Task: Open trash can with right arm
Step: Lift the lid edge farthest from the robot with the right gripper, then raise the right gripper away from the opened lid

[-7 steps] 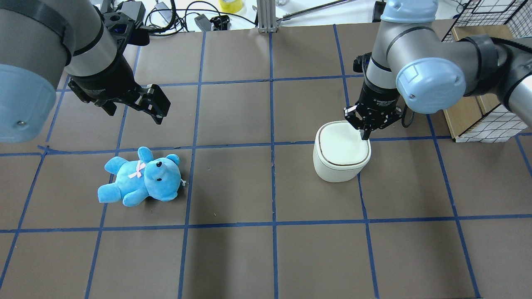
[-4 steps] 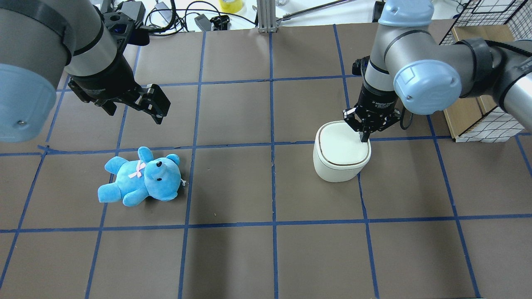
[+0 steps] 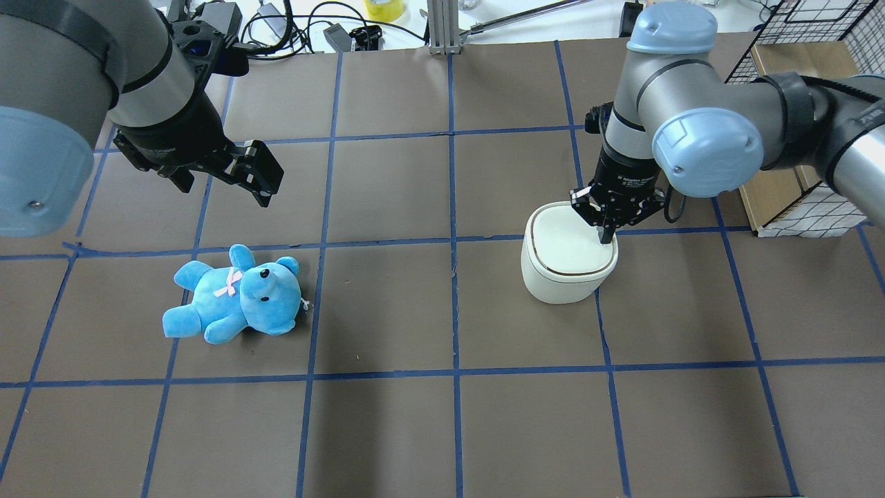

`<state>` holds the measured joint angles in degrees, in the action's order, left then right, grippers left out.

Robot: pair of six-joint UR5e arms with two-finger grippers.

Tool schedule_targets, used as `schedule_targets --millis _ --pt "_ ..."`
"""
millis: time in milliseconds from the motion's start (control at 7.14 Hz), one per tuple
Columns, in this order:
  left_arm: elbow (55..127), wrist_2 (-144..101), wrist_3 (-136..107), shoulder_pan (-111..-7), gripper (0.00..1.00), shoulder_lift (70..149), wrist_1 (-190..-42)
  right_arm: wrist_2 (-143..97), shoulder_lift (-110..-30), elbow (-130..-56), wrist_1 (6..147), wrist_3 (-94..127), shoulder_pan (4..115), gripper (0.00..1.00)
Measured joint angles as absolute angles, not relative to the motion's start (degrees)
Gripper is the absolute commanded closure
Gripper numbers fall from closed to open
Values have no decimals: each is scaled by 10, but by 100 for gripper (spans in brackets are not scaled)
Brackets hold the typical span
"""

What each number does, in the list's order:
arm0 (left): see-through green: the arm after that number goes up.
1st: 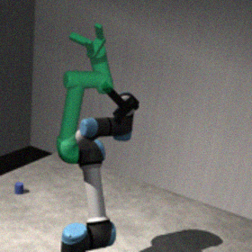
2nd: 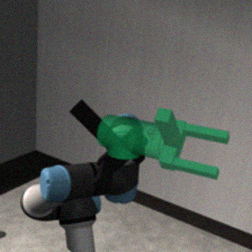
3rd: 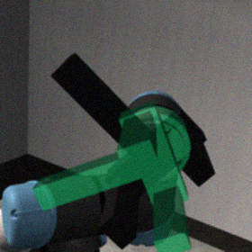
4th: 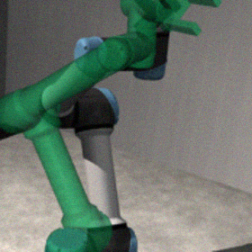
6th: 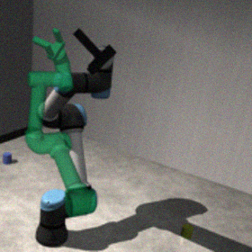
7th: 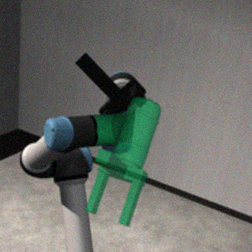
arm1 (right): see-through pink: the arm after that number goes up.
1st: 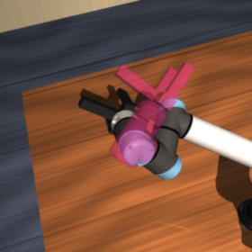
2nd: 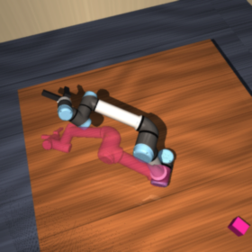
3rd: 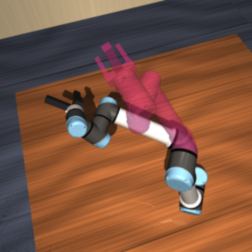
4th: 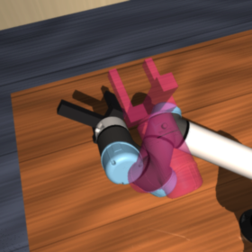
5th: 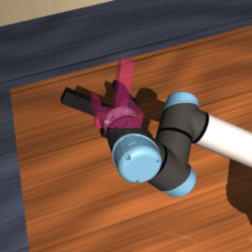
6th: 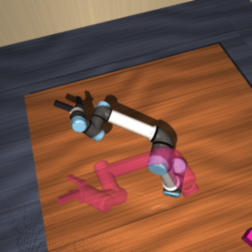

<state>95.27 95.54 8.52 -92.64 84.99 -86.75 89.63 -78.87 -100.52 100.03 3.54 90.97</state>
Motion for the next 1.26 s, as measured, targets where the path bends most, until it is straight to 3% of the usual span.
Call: schedule_targets --millis 140,280,1260 --pt "953 955 85 -926 0 850 -868 898 -796 -989 992 37 909 10" --pt "953 955 85 -926 0 850 -867 898 -809 -974 979 37 908 0" --pt "953 955 85 -926 0 850 -867 925 -913 -875 842 34 906 0"
